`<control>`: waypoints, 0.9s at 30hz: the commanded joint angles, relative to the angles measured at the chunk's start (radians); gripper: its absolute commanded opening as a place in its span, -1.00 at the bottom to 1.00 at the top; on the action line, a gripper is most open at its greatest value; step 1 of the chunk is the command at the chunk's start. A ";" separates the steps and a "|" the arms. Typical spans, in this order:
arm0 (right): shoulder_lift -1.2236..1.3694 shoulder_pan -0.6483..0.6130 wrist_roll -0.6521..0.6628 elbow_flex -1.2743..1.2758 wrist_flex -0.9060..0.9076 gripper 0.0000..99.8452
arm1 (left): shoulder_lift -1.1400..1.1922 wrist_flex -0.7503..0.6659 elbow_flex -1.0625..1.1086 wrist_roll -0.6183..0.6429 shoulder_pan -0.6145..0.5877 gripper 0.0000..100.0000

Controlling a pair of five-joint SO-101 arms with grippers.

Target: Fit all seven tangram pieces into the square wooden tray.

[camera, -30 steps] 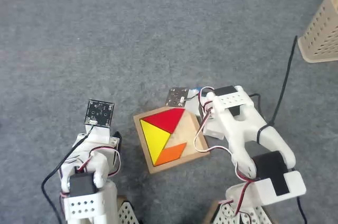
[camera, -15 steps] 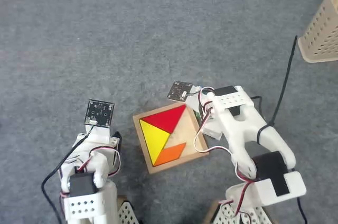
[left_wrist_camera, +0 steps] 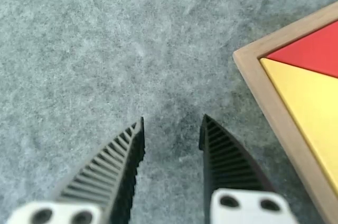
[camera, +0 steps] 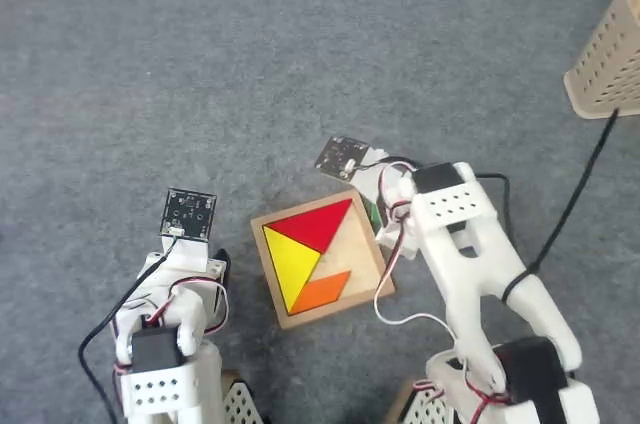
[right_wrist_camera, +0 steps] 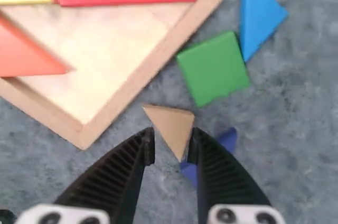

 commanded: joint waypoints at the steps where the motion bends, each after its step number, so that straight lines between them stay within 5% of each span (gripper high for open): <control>1: -0.054 -0.010 -0.008 -0.003 0.007 -0.78 | -0.006 0.005 -0.012 -0.005 0.002 -0.66; 8: -0.018 -0.022 0.121 -0.003 -0.001 -0.52 | -0.006 0.005 -0.012 -0.005 0.002 -0.66; 27: 0.197 0.081 0.288 -0.006 -0.077 -0.52 | -0.006 0.005 -0.012 -0.005 0.002 -0.66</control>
